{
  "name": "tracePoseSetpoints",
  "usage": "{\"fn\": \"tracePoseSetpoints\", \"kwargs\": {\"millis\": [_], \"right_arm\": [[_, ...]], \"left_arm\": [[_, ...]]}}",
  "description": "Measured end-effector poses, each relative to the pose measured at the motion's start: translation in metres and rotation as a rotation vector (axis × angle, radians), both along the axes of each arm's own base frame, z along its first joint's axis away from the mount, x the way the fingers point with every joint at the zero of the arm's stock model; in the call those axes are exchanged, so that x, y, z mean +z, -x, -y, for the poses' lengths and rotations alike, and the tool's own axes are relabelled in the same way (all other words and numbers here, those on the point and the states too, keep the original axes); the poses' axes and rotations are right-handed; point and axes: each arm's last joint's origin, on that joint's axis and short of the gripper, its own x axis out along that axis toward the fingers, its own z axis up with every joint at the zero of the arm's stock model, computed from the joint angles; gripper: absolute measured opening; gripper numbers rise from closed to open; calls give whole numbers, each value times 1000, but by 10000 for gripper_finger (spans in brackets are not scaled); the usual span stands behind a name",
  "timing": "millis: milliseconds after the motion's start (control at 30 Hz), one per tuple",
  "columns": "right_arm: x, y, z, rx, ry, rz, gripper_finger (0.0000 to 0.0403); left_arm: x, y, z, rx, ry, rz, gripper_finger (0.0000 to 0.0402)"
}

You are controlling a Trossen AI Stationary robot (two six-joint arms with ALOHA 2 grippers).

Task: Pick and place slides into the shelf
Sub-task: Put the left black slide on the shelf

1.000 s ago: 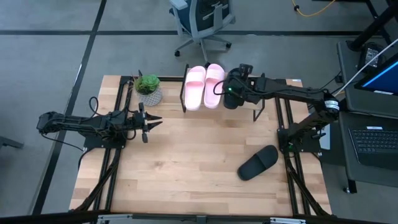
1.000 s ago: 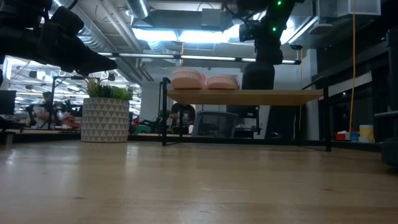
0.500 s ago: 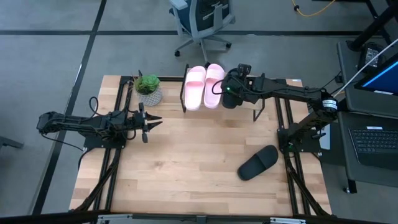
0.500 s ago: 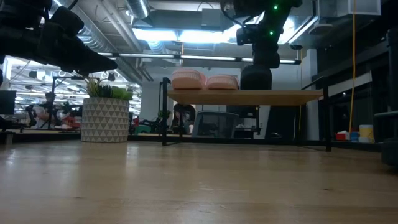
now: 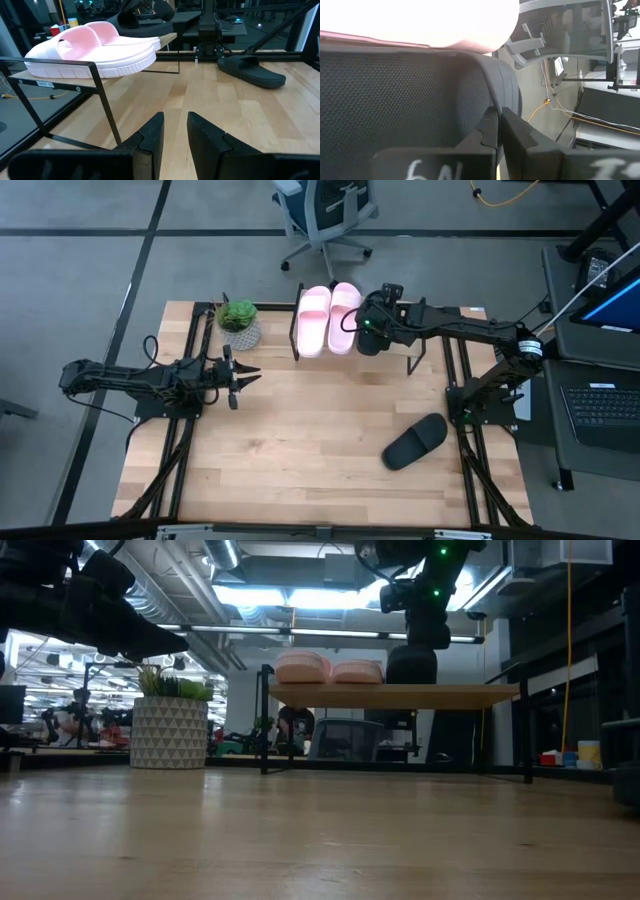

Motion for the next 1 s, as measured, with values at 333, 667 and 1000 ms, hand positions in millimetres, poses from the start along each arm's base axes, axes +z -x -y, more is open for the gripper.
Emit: {"fn": "tracePoseSetpoints", "kwargs": {"millis": [333,667,1000], "right_arm": [[-2,-1,0,8,-17,-3,11],[-3,-2,-1,21,-43,5,11],[-3,-2,0,12,-43,15,26]], "left_arm": [[0,0,0,0,0,0,78],[0,0,0,0,1,0,78],[0,0,0,0,1,0,78]]}}
